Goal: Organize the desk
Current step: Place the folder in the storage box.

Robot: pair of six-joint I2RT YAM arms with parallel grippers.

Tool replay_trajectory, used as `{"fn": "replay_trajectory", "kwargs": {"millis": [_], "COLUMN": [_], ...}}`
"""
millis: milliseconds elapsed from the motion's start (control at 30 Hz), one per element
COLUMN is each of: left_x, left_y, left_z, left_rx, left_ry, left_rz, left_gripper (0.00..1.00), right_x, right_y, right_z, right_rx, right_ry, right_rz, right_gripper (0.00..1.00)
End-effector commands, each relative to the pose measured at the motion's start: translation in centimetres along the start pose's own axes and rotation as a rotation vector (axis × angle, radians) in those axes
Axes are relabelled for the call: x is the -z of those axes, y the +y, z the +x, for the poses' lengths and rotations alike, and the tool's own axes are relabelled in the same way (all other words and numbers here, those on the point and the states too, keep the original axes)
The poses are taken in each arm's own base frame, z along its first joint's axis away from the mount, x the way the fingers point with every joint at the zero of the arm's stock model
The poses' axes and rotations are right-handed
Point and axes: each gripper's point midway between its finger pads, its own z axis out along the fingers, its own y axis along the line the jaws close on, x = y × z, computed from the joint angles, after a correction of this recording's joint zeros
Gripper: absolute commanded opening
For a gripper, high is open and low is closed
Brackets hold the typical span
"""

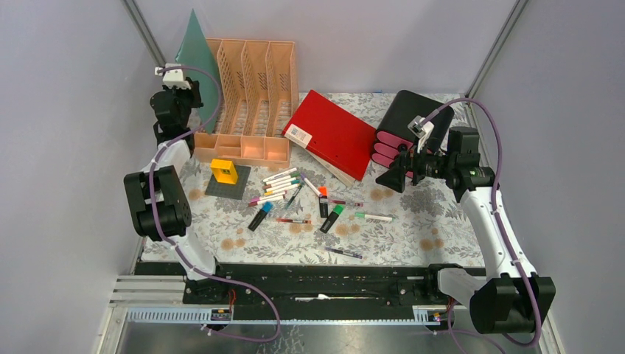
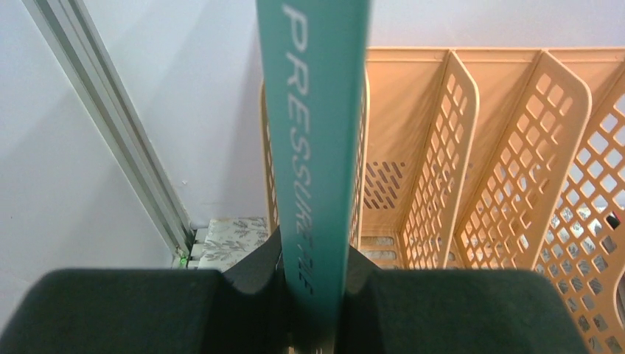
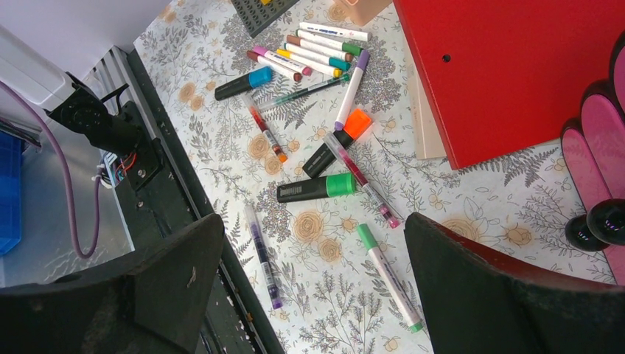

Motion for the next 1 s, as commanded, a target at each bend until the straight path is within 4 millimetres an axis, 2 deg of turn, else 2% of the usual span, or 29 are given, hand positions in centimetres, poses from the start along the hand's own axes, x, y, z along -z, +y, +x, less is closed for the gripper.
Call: {"fn": "replay_trajectory", "kwargs": {"millis": [0, 233, 500, 567, 733, 800, 967], "left_x": [-1.6, -1.9, -1.5, -1.3, -0.6, -0.3, 1.0], "left_y": [0.3, 0.0, -0.4, -0.3, -0.4, -0.2, 0.3], "left_z": [-6.3, -3.1, -1.4, -1.2, -1.2, -1.7, -3.4], "left_rx": [-0.025, 0.017, 0.032, 0.042, 0.076, 0.109, 0.204], "left_ry": [-0.194, -0.166, -0.14, -0.141, -0.136, -0.14, -0.169], "left_rz": [0.04, 0.059, 0.075, 0.067, 0.048, 0.03, -0.033], "left_gripper": [0.0, 0.03, 0.09, 0.16, 0.46, 0.57, 0.78], "right_x": [-0.2, -0.3, -0.3, -0.3, -0.3, -0.3, -0.2], "right_y": [-0.1, -0.2, -0.3, -0.3, -0.2, -0.1, 0.0], "right_z": [-0.4, -0.2, -0.2, -0.3, -0.3, -0.3, -0.4], "right_rx": [0.031, 0.031, 0.029, 0.031, 0.033, 0.035, 0.043], "right_ry": [-0.01, -0.006, -0.004, -0.005, -0.006, -0.008, -0.012], "right_rz": [-0.016, -0.013, -0.015, -0.016, -0.019, -0.021, -0.02], "right_gripper": [1.0, 1.0, 1.0, 1.0, 1.0, 1.0, 1.0]}}
